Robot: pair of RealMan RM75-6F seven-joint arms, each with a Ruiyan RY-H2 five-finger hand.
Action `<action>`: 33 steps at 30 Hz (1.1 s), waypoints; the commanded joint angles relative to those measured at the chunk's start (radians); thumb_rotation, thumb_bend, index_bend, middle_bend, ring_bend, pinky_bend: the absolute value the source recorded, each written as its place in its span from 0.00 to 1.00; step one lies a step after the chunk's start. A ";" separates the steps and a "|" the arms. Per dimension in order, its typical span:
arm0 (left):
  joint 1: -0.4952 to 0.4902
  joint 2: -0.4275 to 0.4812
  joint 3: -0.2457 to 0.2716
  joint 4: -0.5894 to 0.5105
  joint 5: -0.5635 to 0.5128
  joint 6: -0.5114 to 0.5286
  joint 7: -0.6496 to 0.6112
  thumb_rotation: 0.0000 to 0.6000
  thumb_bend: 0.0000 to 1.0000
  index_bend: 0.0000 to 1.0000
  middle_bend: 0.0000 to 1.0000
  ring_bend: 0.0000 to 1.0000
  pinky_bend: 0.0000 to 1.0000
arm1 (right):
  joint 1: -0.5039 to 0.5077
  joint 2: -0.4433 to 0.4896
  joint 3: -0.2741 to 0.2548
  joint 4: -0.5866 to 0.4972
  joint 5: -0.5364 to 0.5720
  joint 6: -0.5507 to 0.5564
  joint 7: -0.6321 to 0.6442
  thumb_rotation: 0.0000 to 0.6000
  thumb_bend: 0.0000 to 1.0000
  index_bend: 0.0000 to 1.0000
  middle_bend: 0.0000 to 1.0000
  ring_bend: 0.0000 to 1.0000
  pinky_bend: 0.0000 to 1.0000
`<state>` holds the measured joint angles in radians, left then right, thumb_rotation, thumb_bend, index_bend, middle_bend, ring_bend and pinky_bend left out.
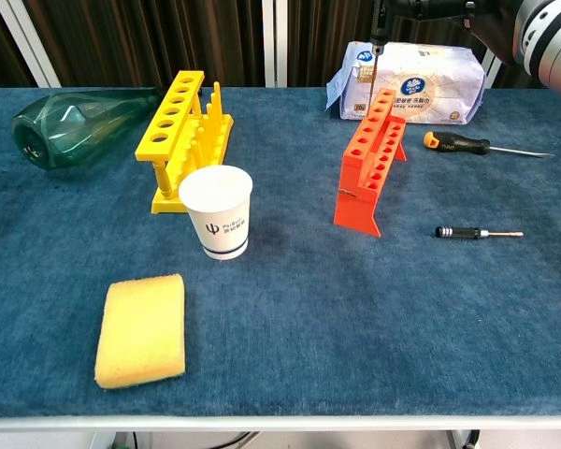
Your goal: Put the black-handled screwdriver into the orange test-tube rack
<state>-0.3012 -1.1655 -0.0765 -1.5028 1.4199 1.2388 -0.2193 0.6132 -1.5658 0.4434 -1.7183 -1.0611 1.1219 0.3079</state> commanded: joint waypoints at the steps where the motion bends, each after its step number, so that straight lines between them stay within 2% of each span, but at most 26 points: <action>1: 0.000 0.000 0.000 0.001 0.000 0.000 0.001 1.00 0.15 0.09 0.02 0.01 0.16 | 0.000 0.000 0.000 0.005 0.007 -0.003 0.000 1.00 0.43 0.74 0.31 0.00 0.00; 24: -0.003 0.001 0.001 -0.001 -0.007 -0.010 0.019 1.00 0.15 0.09 0.02 0.01 0.16 | 0.009 -0.021 0.007 0.071 0.060 -0.040 0.013 1.00 0.43 0.74 0.31 0.00 0.00; 33: -0.008 -0.002 0.002 0.002 -0.010 -0.019 0.032 1.00 0.15 0.09 0.02 0.01 0.16 | 0.009 -0.023 0.004 0.135 0.043 -0.096 0.093 1.00 0.42 0.74 0.30 0.00 0.00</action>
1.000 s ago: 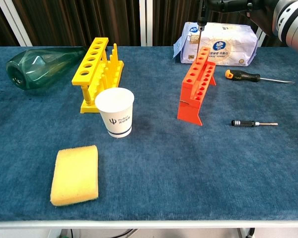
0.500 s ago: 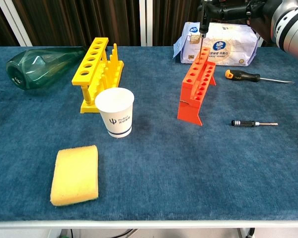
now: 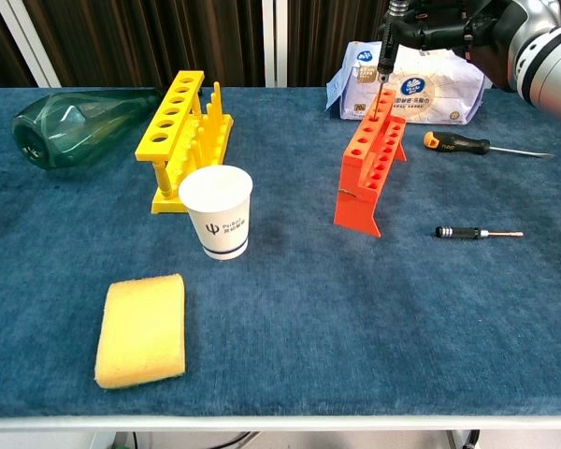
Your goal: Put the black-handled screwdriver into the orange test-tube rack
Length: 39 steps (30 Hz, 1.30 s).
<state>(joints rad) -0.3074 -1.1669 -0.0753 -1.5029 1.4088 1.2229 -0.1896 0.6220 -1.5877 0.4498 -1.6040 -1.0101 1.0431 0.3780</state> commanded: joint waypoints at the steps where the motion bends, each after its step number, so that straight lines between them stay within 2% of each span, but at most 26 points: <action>1: -0.003 -0.001 0.002 0.003 0.003 -0.004 0.003 1.00 0.15 0.09 0.02 0.01 0.16 | 0.001 -0.002 -0.003 0.030 -0.010 -0.022 0.029 1.00 0.41 0.74 0.30 0.00 0.00; 20: -0.010 -0.003 0.000 0.010 -0.007 -0.020 0.004 1.00 0.15 0.09 0.02 0.01 0.16 | 0.014 -0.025 -0.011 0.121 -0.017 -0.119 0.138 1.00 0.41 0.74 0.29 0.00 0.00; 39: -0.008 0.005 -0.001 0.010 -0.007 -0.017 -0.008 1.00 0.15 0.09 0.02 0.01 0.16 | 0.021 -0.054 -0.026 0.156 -0.018 -0.120 0.107 1.00 0.41 0.73 0.28 0.00 0.00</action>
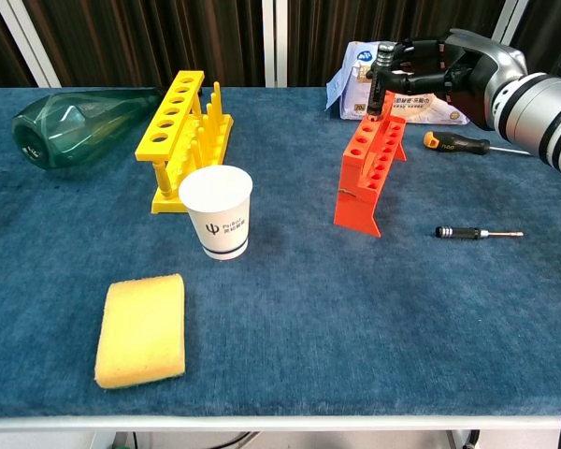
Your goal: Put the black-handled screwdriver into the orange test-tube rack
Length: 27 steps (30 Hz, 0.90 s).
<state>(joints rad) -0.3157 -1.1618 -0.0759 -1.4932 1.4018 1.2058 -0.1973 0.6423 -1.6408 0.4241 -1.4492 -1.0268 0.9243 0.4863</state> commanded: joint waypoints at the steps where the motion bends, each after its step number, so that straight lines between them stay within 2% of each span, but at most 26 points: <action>1: 0.000 0.000 0.000 0.000 0.000 0.001 -0.001 1.00 0.15 0.09 0.02 0.01 0.16 | 0.001 -0.002 -0.001 0.002 -0.003 0.000 -0.002 1.00 0.41 0.73 0.28 0.00 0.00; 8: 0.000 0.000 -0.001 0.002 -0.001 0.000 -0.002 1.00 0.15 0.09 0.02 0.01 0.16 | 0.003 -0.005 -0.008 0.010 -0.015 -0.004 -0.006 1.00 0.41 0.72 0.27 0.00 0.00; 13: 0.000 0.000 -0.002 0.003 -0.003 -0.001 -0.003 1.00 0.15 0.09 0.02 0.01 0.16 | 0.001 -0.003 -0.010 0.011 -0.021 -0.010 0.000 1.00 0.41 0.63 0.25 0.00 0.00; 18: 0.000 -0.001 -0.002 0.002 -0.006 -0.002 -0.002 1.00 0.15 0.09 0.02 0.01 0.16 | 0.000 -0.001 -0.010 0.010 -0.025 -0.008 0.002 1.00 0.41 0.59 0.25 0.00 0.00; 27: -0.001 -0.001 -0.003 0.000 -0.011 -0.006 0.002 1.00 0.15 0.09 0.01 0.01 0.16 | -0.007 0.009 -0.014 0.007 -0.050 -0.004 0.016 1.00 0.39 0.39 0.22 0.00 0.00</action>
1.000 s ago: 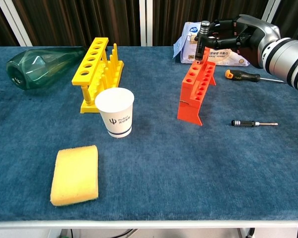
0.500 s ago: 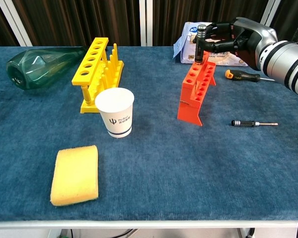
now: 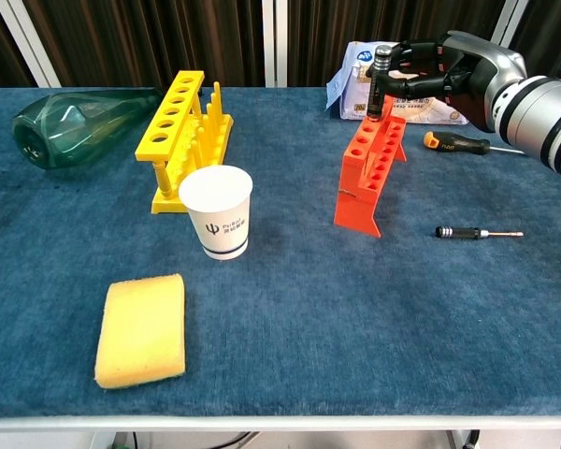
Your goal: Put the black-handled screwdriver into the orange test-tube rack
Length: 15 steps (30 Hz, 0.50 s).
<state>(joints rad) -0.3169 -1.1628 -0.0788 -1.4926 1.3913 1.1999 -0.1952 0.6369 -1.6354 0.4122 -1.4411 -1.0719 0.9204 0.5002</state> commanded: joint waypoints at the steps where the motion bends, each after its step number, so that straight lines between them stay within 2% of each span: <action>1: 0.000 0.000 0.000 0.000 -0.001 0.000 0.001 1.00 0.15 0.09 0.01 0.01 0.16 | -0.002 0.005 -0.004 -0.001 -0.007 0.000 0.002 1.00 0.38 0.37 0.21 0.00 0.00; 6: 0.000 0.000 0.000 -0.001 -0.002 -0.001 0.003 1.00 0.15 0.09 0.02 0.01 0.16 | -0.009 0.011 -0.008 -0.007 -0.019 0.009 0.006 1.00 0.36 0.27 0.19 0.00 0.00; 11: 0.001 0.000 -0.001 -0.002 -0.002 0.001 0.005 1.00 0.15 0.09 0.02 0.01 0.16 | -0.022 0.021 -0.017 -0.013 -0.051 0.035 0.012 1.00 0.32 0.05 0.13 0.00 0.00; 13: 0.001 0.001 -0.001 -0.003 -0.001 0.003 0.006 1.00 0.15 0.09 0.02 0.01 0.16 | -0.032 0.031 -0.022 -0.020 -0.079 0.057 0.018 1.00 0.29 0.00 0.08 0.00 0.00; 15: 0.003 0.001 -0.001 -0.004 0.001 0.007 0.008 1.00 0.15 0.09 0.01 0.01 0.16 | -0.045 0.045 -0.033 -0.027 -0.124 0.092 0.022 1.00 0.26 0.00 0.05 0.00 0.00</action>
<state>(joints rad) -0.3146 -1.1618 -0.0797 -1.4964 1.3917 1.2069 -0.1873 0.6048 -1.6043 0.3894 -1.4601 -1.1606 0.9833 0.5164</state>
